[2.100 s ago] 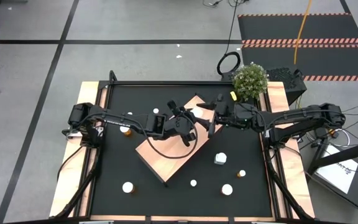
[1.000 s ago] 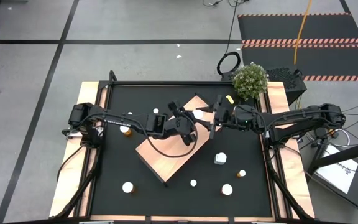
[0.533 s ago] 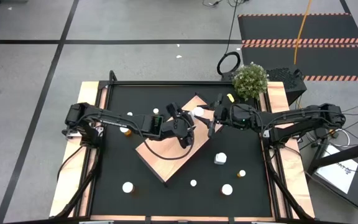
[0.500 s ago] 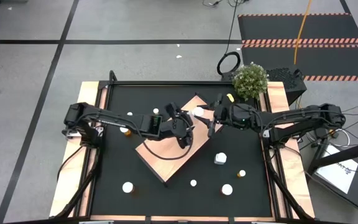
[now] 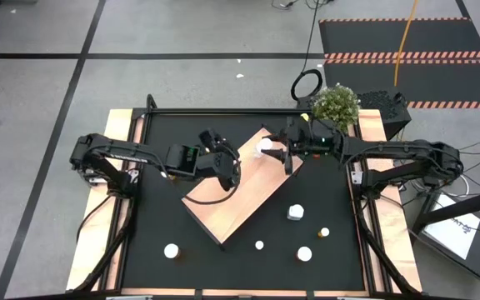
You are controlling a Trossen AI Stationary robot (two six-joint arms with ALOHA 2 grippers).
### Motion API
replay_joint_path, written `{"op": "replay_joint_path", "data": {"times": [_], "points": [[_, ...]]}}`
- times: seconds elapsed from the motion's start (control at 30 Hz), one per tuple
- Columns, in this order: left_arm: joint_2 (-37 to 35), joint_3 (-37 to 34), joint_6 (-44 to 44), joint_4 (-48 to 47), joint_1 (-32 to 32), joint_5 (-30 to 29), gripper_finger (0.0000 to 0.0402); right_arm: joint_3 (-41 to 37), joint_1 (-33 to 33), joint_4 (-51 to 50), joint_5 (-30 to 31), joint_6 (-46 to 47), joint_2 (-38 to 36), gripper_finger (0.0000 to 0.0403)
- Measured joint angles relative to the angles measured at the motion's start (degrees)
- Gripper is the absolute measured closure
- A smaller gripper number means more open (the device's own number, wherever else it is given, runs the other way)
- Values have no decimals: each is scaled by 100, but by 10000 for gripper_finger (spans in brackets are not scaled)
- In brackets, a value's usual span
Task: Pick and place medicine bottles onto shelf by color
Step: Put the white pill bottle on the shelf
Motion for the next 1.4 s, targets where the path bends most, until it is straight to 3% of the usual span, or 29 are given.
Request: {"op": "replay_joint_path", "data": {"times": [0.37,0.57,0.73,0.97,1.4], "points": [[-9,-1,-28,-174,158,-118,62,1255,-875,-1276,-1225,119,598,212],[-7,-1,-208,-525,158,-124,62,1823,-1030,-1973,-1669,-359,1179,211],[-7,-227,-312,-427,114,-132,62,1833,-1053,-2233,-1703,-862,1355,211],[-20,-482,-227,-362,187,-117,62,1835,-1246,-2186,-2207,-1324,1540,211],[-22,-482,-81,-57,191,-112,62,1835,-1343,-2172,-2365,-1101,1631,211]]}}
